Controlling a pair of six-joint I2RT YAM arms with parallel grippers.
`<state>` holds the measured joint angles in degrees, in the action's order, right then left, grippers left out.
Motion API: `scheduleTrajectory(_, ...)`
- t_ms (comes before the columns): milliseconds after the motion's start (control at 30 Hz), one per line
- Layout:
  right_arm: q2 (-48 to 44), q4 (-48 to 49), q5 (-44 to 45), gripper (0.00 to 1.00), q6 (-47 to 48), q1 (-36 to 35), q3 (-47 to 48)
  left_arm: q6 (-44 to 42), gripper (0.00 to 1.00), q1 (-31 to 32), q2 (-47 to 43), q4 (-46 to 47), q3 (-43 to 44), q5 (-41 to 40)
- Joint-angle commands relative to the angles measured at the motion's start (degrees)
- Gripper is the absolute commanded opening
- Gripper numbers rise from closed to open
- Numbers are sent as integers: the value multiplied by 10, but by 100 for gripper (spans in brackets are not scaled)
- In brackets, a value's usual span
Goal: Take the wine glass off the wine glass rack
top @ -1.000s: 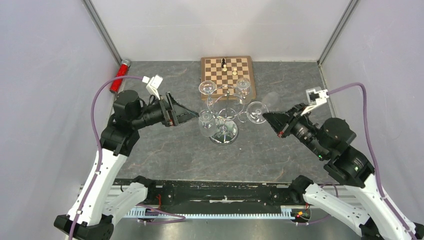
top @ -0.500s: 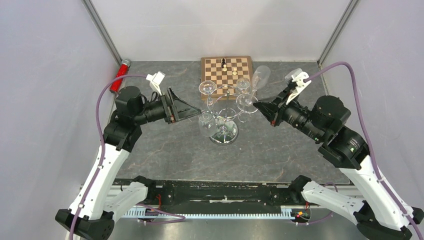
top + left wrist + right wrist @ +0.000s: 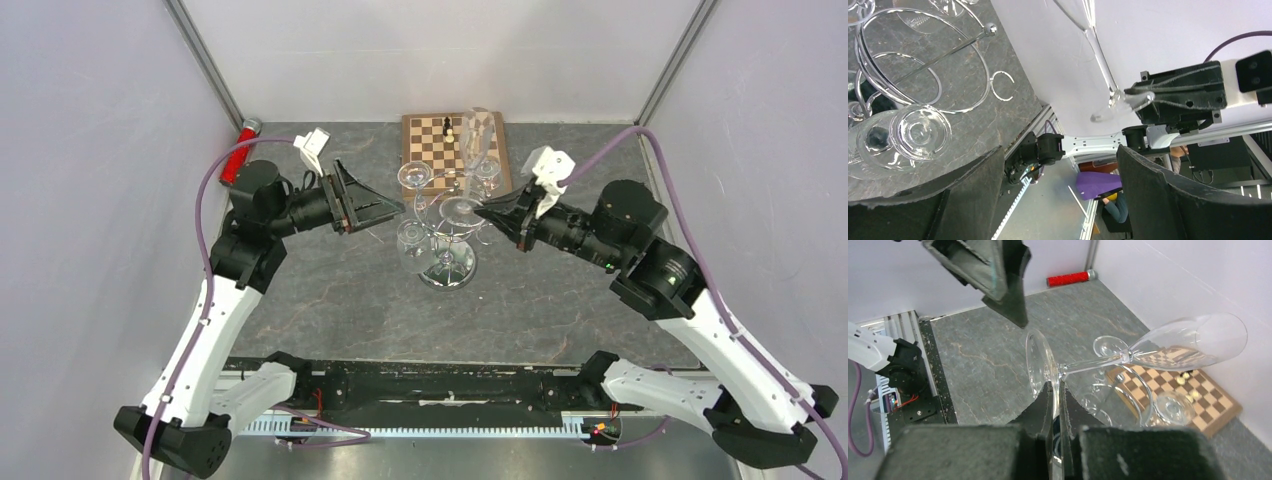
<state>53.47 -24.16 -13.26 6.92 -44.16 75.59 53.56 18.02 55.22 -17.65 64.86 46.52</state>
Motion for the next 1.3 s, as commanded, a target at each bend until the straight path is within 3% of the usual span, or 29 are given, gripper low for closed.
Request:
scheduleTrajectory(0,29,64,7,0,65,-53,12,25,88,-13,7,38,24,28)
scheduleTrajectory(400,73,146,97,0,147,-185,-12,43,88,-36,8,65,4,58)
scheduleTrajectory(700,103,182,114,0,173,-218,-14,53,83,-41,9,85,-11,73)
scheduleTrajectory(1033,126,219,145,0,186,-243,-21,88,71,-41,4,135,-49,89)
scheduleTrajectory(1267,130,219,172,0,195,-255,-23,87,55,-42,1,135,-50,97)
